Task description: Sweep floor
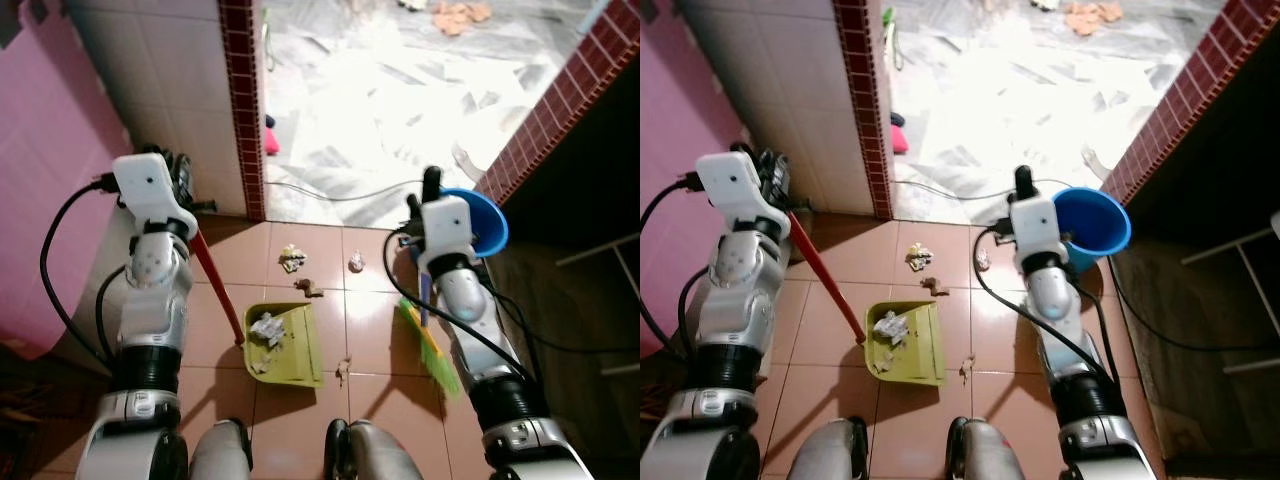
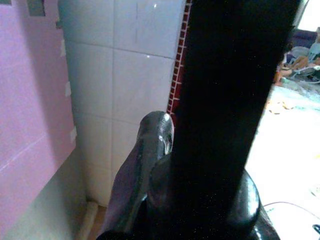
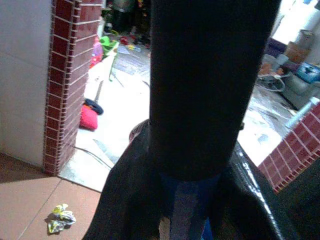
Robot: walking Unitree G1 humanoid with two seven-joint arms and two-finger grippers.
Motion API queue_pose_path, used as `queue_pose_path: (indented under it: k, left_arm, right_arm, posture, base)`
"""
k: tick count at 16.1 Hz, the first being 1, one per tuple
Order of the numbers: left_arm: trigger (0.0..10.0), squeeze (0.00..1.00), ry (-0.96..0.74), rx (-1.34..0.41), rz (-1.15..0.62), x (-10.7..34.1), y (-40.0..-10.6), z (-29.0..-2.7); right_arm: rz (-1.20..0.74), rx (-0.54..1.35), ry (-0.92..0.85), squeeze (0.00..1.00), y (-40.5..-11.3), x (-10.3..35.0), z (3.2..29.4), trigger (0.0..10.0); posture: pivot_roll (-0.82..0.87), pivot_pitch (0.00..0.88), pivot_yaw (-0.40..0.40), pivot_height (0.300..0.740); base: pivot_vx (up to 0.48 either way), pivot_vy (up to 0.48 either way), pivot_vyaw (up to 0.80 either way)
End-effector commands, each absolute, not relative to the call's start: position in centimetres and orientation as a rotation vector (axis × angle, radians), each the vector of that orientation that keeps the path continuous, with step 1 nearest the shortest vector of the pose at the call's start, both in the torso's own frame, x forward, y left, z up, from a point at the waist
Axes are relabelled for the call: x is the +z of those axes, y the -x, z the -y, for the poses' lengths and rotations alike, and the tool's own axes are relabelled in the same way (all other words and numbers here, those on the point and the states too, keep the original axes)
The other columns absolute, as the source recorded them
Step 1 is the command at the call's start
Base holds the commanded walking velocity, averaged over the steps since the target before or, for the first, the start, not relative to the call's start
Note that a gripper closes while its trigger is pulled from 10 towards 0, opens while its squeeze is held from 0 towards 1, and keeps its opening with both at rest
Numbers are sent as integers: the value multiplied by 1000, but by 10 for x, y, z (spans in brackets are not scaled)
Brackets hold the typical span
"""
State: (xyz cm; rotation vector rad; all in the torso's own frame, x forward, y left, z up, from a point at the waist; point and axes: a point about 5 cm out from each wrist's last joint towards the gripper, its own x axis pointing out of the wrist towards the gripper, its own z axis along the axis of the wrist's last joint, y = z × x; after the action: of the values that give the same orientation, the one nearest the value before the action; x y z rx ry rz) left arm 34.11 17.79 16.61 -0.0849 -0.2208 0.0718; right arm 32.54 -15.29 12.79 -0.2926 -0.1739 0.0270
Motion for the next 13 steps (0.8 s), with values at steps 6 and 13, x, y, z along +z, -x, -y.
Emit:
queue_pose_path:
  k: [6, 13]
  left_arm:
    - [10000, 0, 55, 71, 286, 195, -323, -168]
    - [10000, 0, 80, 33, 259, 192, -319, -153]
  right_arm:
    - [202, -56, 273, 0, -318, 138, 163, 10000]
    - [187, -42, 243, 0, -316, 137, 152, 10000]
  posture:
    - [17, 201, -36, 740]
    - [31, 146, -32, 740]
  base:
    - [0, 0, -400]
    - [0, -216, -239]
